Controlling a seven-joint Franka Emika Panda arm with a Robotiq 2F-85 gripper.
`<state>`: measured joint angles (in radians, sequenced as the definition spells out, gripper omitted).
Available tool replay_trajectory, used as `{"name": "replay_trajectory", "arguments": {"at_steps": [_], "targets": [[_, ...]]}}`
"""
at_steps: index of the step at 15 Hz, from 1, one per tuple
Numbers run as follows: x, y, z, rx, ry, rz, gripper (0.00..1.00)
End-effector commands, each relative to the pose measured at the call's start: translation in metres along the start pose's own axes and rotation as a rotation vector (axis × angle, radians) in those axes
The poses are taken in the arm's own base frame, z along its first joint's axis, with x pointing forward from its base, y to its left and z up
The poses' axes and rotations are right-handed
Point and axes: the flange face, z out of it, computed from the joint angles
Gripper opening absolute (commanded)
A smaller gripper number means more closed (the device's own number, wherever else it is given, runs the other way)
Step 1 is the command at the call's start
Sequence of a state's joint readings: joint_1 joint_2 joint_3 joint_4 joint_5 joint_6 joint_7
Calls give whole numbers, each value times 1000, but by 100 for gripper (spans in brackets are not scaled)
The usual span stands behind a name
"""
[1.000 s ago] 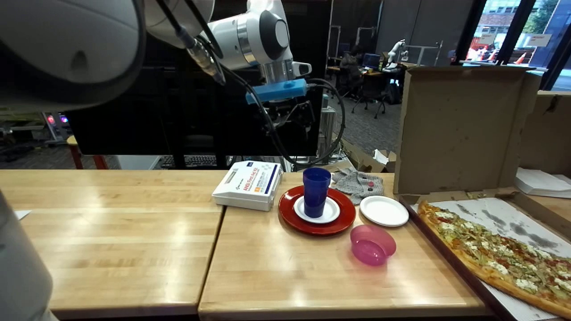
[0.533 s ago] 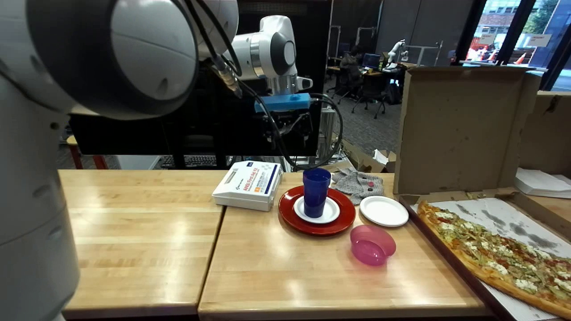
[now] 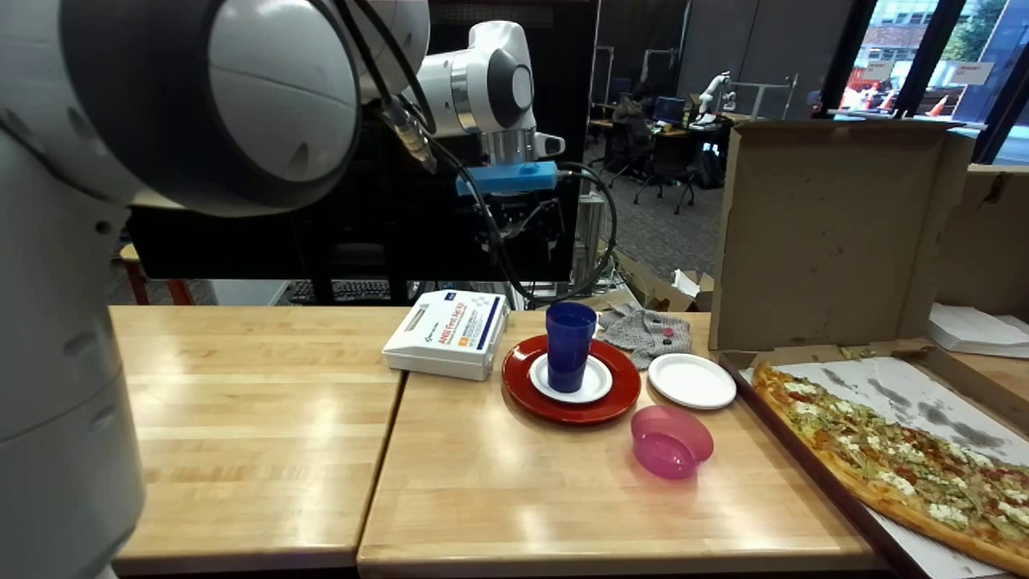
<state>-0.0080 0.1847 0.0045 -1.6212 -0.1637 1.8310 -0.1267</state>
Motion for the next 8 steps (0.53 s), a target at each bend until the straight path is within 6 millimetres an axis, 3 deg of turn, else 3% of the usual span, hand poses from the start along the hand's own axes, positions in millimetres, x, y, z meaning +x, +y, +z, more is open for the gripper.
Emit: {"name": "replay_trajectory", "arguments": {"at_steps": [1,8], "targets": [[0,0,-1,0,-1,0,100],[-2,0,0,3,19,-1,100]]}}
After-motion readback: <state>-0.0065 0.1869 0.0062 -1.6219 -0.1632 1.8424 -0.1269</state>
